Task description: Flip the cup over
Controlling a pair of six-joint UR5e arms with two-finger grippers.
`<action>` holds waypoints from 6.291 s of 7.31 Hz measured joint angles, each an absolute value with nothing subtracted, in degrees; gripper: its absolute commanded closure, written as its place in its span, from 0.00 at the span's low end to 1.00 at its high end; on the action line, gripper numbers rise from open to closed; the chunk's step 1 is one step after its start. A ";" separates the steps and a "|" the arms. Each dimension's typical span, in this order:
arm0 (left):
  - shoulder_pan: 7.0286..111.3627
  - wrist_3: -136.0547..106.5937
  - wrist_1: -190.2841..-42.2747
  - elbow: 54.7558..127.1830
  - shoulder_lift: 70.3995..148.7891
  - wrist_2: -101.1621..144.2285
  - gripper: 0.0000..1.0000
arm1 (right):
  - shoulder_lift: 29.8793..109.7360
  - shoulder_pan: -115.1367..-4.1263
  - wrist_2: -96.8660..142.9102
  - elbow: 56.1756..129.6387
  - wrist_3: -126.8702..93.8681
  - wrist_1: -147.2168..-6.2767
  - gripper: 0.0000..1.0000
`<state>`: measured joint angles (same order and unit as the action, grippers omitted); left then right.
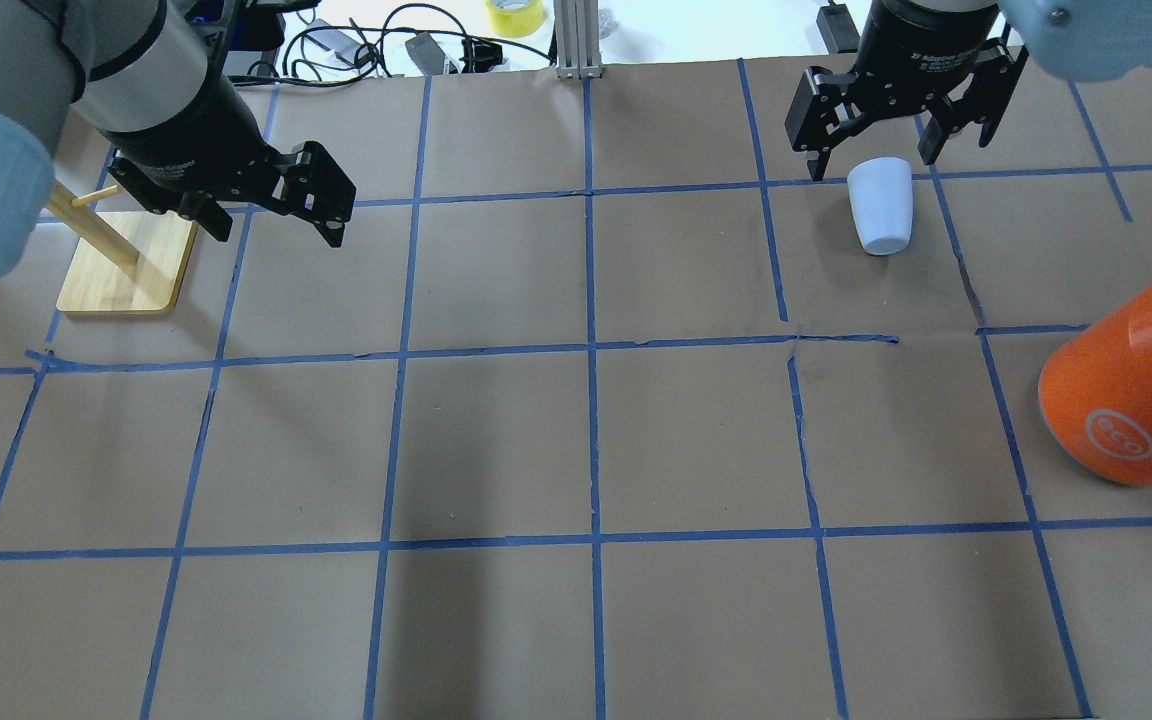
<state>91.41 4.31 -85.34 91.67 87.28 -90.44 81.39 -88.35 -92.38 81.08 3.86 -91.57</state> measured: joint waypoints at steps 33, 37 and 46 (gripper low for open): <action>91.32 4.39 -85.25 91.67 87.28 -90.42 0.00 | 56.36 -112.46 -90.42 80.95 44.88 -123.70 1.00; 91.32 4.40 -85.25 91.67 87.27 -90.33 0.00 | 52.34 -115.38 -89.86 81.89 60.56 -131.35 1.00; 88.97 4.47 -85.15 91.51 87.89 -89.85 0.00 | 49.45 -120.85 -90.36 81.97 62.31 -134.08 0.00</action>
<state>88.97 4.47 -85.15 91.51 87.89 -89.85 49.45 -120.85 -90.36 81.97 62.31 -134.08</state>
